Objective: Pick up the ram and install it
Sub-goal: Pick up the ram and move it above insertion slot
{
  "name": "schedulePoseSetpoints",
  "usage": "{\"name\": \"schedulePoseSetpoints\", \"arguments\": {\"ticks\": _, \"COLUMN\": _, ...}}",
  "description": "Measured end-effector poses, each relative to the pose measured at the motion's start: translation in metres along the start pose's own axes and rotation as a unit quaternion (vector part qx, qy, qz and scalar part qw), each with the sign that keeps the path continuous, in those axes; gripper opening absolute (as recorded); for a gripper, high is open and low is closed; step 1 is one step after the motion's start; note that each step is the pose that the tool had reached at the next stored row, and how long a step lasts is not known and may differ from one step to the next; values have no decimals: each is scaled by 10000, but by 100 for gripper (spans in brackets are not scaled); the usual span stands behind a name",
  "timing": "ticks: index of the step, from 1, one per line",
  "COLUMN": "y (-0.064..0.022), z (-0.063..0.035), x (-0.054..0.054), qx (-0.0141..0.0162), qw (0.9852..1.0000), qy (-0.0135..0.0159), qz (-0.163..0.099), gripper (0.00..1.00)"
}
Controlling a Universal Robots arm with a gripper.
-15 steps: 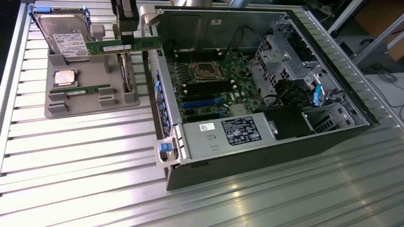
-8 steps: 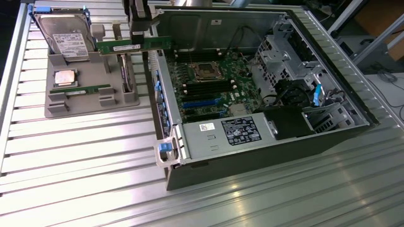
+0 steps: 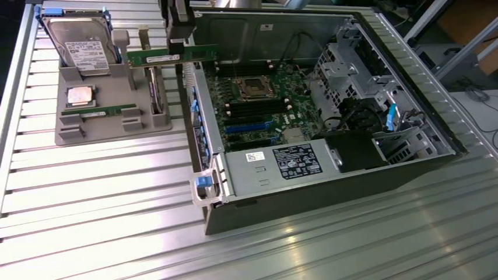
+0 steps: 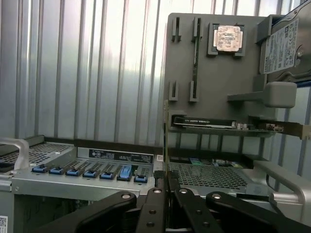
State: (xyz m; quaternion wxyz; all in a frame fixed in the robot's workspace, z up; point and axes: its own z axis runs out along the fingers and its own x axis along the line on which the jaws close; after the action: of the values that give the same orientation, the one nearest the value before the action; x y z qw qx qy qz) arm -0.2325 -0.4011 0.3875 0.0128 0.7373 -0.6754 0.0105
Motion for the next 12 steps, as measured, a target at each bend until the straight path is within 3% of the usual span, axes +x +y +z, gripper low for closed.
{"name": "schedulePoseSetpoints", "arguments": {"ticks": 6, "y": -89, "z": 0, "x": 9, "qx": 0, "qw": 10000, "qy": 0, "qz": 0, "gripper": 13}}
{"name": "schedulePoseSetpoints", "arguments": {"ticks": 12, "y": -230, "z": 1, "x": 21, "qx": 0, "qw": 10000, "qy": 0, "qz": 0, "gripper": 13}}
